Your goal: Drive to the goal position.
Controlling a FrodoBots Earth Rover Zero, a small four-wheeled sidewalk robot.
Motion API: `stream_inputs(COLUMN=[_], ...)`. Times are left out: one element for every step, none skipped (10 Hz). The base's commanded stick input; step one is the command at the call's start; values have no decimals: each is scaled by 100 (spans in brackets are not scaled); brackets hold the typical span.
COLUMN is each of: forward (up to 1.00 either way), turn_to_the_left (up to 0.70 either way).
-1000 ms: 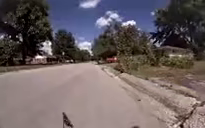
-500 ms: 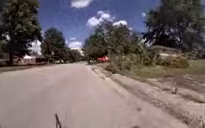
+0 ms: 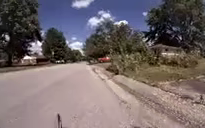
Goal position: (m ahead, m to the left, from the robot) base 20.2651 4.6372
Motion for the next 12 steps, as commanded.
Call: stream_inputs(forward=[85, 85, 85, 85, 85, 85, 85, 85, 85, 85, 85, 85], turn_to_the_left=[5, 22, 34, 34, 22, 4, 0, 0, 0, 0, 0, 0])
